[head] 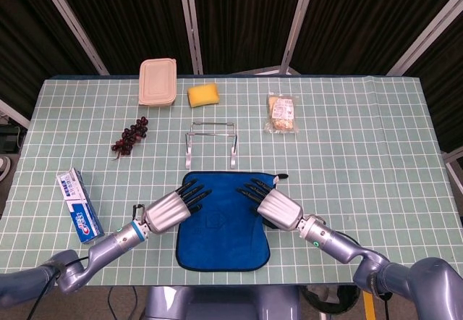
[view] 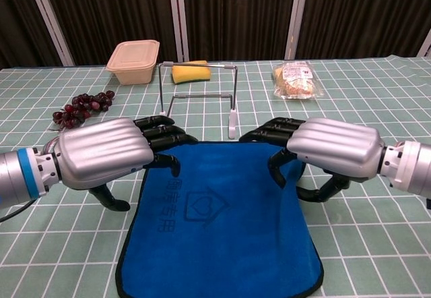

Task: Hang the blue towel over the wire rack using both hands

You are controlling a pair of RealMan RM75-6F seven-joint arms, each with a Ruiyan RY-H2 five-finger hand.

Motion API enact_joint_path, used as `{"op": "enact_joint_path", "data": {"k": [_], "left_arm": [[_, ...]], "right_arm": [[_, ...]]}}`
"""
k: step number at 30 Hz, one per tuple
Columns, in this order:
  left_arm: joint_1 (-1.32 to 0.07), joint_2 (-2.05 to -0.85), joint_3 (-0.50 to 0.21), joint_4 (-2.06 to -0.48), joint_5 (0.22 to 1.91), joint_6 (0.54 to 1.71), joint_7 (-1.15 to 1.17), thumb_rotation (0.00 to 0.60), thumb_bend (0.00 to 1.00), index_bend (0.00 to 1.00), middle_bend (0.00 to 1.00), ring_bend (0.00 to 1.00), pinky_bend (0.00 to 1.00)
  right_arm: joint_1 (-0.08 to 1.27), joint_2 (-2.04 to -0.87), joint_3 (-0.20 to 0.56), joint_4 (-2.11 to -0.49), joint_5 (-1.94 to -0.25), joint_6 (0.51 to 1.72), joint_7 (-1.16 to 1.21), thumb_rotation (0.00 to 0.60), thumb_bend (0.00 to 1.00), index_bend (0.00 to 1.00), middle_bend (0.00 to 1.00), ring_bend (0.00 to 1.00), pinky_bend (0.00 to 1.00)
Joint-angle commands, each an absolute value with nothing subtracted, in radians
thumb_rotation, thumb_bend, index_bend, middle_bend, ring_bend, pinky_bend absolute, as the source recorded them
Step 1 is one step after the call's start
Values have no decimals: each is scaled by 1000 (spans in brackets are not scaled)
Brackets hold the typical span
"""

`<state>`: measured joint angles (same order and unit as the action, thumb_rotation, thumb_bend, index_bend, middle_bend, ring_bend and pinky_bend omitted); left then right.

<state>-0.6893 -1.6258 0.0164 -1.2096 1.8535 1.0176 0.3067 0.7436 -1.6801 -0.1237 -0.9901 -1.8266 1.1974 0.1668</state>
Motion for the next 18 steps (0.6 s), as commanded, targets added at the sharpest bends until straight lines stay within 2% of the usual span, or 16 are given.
{"op": "enact_joint_path", "data": {"k": [1,18], "left_arm": [[-694,-1631,24,-1209,1844,1012,307,600,78,303,0,0,0],[-704,-1696,52,-1125,1805,1031,280,600,84,304,0,0,0]], "right_arm": [[744,-1678,-122,-994,-1824,1196,165,600,445,667,25,0,0],[737,-1685,-127,-987,-1823,1201,170,600,447,668,31,0,0]]}}
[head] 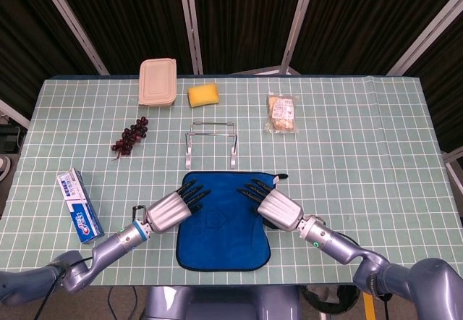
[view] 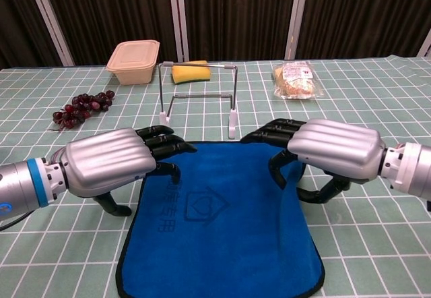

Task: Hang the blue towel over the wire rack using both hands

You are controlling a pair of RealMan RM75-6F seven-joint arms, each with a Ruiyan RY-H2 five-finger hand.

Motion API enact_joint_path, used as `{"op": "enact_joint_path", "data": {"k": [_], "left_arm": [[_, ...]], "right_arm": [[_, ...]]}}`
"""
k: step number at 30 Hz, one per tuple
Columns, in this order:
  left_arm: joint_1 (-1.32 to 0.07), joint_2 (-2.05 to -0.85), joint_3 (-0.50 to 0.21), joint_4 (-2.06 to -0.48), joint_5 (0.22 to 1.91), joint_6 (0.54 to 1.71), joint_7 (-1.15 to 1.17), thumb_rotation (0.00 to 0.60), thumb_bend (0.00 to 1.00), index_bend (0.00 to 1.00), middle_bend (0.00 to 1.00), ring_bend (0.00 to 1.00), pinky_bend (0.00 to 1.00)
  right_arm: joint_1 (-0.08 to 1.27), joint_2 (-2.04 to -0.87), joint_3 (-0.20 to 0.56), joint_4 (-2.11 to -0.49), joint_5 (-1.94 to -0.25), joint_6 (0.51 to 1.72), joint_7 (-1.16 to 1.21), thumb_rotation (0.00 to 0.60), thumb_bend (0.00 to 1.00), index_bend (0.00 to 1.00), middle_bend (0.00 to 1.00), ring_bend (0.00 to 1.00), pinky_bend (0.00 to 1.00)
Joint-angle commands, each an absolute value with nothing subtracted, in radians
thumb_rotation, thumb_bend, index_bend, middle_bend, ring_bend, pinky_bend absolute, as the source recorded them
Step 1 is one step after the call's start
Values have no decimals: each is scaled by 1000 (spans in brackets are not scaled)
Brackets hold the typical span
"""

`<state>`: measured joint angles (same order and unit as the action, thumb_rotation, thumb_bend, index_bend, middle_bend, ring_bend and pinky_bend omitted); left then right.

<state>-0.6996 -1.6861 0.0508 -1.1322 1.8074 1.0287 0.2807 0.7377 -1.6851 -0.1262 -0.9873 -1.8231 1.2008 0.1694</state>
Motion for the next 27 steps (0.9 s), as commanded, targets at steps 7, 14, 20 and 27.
{"op": "enact_joint_path", "data": {"k": [7,14,20,27], "left_arm": [[-727,-1710,48,-1133,1795,1021,292,600,84,304,0,0,0],[-741,-1718,49,-1148,1787,1016,309,600,84,305,0,0,0],[-750,-1717,55,-1158,1774,1000,321,600,282,382,0,0,0],[-751,-1724,63,-1154,1767,1003,315,600,509,402,0,0,0]], "right_arm": [[734,-1687,-128,-983,-1822,1202,172,600,449,668,34,0,0],[734,-1685,-128,-985,-1824,1205,168,600,451,668,39,0,0],[734,-1682,-128,-990,-1825,1207,163,600,450,668,40,0,0],[733,-1678,-128,-997,-1827,1209,158,600,452,668,43,0,0]]}}
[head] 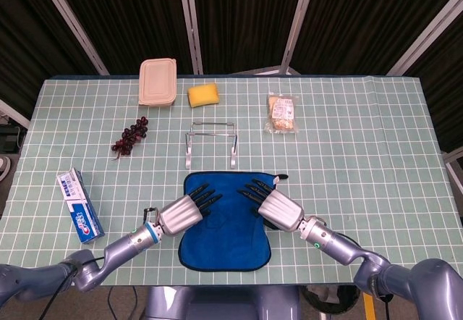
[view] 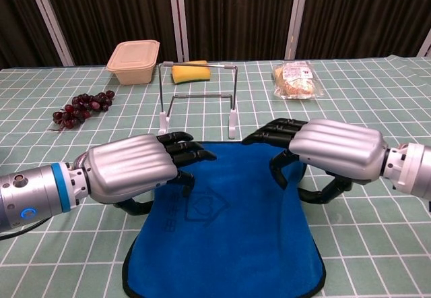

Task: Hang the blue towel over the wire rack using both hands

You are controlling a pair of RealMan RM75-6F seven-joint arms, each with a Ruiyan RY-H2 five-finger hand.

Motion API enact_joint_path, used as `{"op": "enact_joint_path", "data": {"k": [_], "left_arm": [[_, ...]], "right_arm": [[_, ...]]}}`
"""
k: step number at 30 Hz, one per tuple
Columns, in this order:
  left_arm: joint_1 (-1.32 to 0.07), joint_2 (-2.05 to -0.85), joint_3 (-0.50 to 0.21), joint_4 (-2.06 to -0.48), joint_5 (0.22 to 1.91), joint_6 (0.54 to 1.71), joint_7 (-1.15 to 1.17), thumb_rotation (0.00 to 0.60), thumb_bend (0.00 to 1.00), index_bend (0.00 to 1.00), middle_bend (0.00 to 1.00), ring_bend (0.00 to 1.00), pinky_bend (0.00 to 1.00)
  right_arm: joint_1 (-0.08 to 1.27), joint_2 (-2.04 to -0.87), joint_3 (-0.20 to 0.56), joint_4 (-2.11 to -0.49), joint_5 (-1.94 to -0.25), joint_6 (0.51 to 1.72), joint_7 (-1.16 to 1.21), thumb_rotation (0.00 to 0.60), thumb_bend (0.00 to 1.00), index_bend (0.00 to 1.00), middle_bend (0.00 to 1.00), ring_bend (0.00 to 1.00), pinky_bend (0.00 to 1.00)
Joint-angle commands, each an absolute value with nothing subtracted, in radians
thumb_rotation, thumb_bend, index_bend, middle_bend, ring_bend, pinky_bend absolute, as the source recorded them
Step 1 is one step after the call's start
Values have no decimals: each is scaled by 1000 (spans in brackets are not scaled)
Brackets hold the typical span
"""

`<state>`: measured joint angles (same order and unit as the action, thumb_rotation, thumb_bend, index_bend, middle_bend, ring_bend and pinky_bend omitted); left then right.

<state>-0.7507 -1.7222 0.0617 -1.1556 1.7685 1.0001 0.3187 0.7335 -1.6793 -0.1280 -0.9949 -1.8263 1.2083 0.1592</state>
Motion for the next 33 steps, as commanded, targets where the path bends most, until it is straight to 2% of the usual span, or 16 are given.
{"op": "enact_joint_path", "data": {"k": [1,5,10,19,26,33], "left_arm": [[-752,-1724,64,-1153,1767,1004,314,600,526,404,0,0,0],[-752,-1726,68,-1152,1765,1009,305,600,530,439,0,0,0],[-752,-1730,70,-1150,1760,1017,289,600,530,654,0,0,0],[-735,-1738,53,-1144,1757,1092,271,600,529,802,0,0,0],[-708,-1674,-5,-1215,1744,1217,251,600,529,816,0,0,0],[-697,-1584,-68,-1315,1710,1279,241,600,531,816,0,0,0]], "right_arm": [[733,-1677,-128,-998,-1827,1209,157,600,451,668,43,0,0],[733,-1675,-128,-1001,-1828,1210,154,600,450,668,43,0,0],[733,-1673,-128,-1004,-1829,1212,153,600,450,668,44,0,0],[731,-1646,-122,-1035,-1837,1239,141,600,450,668,47,0,0],[737,-1536,-70,-1185,-1834,1301,89,600,451,668,49,0,0],[761,-1430,-7,-1358,-1805,1283,17,600,450,668,49,0,0]]}}
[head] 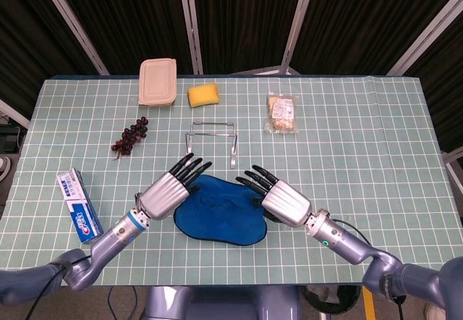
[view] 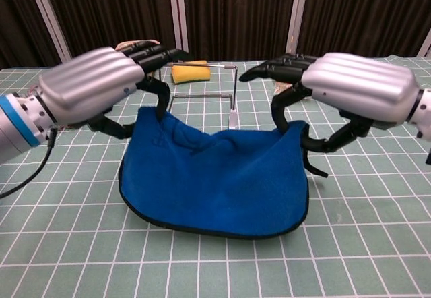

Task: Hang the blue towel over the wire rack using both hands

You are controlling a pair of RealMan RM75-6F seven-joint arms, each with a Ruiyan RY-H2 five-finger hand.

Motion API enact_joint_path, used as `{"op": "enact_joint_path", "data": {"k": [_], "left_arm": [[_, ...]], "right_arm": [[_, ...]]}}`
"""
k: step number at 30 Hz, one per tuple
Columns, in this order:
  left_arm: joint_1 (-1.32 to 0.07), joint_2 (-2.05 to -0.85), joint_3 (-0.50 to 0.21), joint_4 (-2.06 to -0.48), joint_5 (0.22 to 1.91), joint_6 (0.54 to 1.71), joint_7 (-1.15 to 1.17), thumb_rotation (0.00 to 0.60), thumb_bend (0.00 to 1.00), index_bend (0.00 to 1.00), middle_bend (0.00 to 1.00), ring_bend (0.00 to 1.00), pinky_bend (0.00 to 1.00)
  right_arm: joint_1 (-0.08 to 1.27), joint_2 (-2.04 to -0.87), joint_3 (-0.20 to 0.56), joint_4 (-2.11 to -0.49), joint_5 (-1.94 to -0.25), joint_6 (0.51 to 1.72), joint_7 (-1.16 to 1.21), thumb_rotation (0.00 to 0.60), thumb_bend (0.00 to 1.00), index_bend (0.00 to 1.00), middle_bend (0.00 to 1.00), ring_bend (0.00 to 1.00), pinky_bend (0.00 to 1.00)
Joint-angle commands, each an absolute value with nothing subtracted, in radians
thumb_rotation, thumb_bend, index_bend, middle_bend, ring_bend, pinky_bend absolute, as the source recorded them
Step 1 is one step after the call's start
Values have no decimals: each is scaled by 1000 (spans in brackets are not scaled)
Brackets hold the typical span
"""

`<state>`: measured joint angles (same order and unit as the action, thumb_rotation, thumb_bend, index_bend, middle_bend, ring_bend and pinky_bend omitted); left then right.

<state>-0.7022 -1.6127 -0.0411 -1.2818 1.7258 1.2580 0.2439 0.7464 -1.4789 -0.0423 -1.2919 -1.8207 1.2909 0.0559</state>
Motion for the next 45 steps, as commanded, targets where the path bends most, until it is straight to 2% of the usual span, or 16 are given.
{"op": "enact_joint_path", "data": {"k": [1,7,9,12,19,21,28,38,45], "left_arm": [[-697,-1574,-78,-1328,1705,1283,245,600,531,816,0,0,0],[-704,-1537,-126,-1387,1677,1289,304,600,530,816,0,0,0],[-716,-1525,-159,-1424,1652,1282,321,600,530,816,0,0,0],[-726,-1514,-186,-1456,1624,1267,338,600,529,816,0,0,0],[-749,-1509,-236,-1479,1572,1247,371,600,529,816,0,0,0],[-765,-1507,-272,-1475,1540,1238,384,600,528,816,0,0,0],[-800,-1500,-335,-1444,1466,1216,391,600,530,817,0,0,0],[-878,-1522,-388,-1338,1378,1146,380,600,529,816,0,0,0],[-913,-1570,-374,-1232,1340,1106,347,600,530,816,0,0,0]], "right_arm": [[766,-1419,4,-1378,-1800,1279,6,600,450,668,50,0,0],[799,-1367,76,-1480,-1754,1244,-32,600,451,668,53,0,0],[830,-1345,139,-1517,-1692,1196,-51,600,451,668,53,0,0],[854,-1329,184,-1539,-1626,1143,-79,600,450,668,55,0,0],[891,-1329,256,-1542,-1518,1081,-112,600,449,668,60,0,0],[914,-1333,294,-1525,-1476,1059,-122,600,449,668,61,0,0],[960,-1339,360,-1476,-1380,1010,-111,600,450,668,64,0,0],[1015,-1389,381,-1324,-1314,949,-58,600,450,669,73,0,0],[1031,-1458,349,-1191,-1322,929,17,600,451,669,73,0,0]]}}
